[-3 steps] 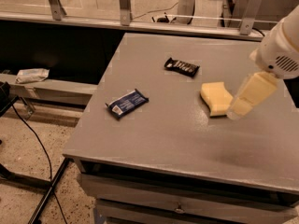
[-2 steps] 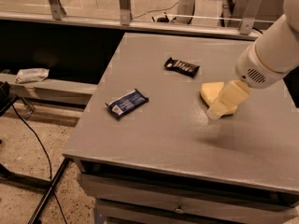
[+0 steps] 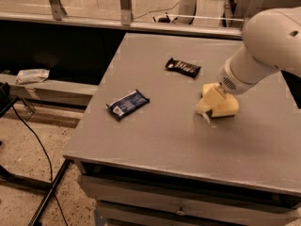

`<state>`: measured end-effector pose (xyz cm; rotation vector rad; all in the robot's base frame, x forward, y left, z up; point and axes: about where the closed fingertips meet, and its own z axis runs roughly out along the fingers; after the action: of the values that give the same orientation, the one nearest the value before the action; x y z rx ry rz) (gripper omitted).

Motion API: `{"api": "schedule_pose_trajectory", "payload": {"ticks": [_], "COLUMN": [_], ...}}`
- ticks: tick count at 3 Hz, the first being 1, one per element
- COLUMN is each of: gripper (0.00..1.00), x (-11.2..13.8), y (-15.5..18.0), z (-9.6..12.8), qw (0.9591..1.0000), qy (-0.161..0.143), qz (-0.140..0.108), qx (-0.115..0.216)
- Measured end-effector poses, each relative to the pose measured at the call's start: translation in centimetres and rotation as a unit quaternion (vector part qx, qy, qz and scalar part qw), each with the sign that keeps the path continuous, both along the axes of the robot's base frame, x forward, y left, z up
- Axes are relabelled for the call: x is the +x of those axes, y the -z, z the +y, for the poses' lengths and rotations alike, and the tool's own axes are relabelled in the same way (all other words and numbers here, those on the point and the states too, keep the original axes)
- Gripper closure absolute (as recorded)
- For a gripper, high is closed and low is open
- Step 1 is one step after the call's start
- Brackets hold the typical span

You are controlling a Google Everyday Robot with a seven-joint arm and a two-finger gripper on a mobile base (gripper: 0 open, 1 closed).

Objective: Pick sponge

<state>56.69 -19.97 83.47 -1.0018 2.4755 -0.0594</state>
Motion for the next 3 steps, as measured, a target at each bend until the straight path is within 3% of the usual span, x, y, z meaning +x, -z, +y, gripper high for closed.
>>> {"api": "schedule_pose_trajectory", "payload": {"ticks": [1,2,3], "gripper": [0.44,0.74,0.96], "x": [0.87,0.87,0.87], "y": [0.85,0.39,0.33], "z": [-0.42,-0.43,-0.43], "qw": [0.9998,0.9998,0.9998], "qy": [0.018,0.018,0.018], "qz": [0.003,0.003,0.003], "qx": [0.003,0.003,0.003]}}
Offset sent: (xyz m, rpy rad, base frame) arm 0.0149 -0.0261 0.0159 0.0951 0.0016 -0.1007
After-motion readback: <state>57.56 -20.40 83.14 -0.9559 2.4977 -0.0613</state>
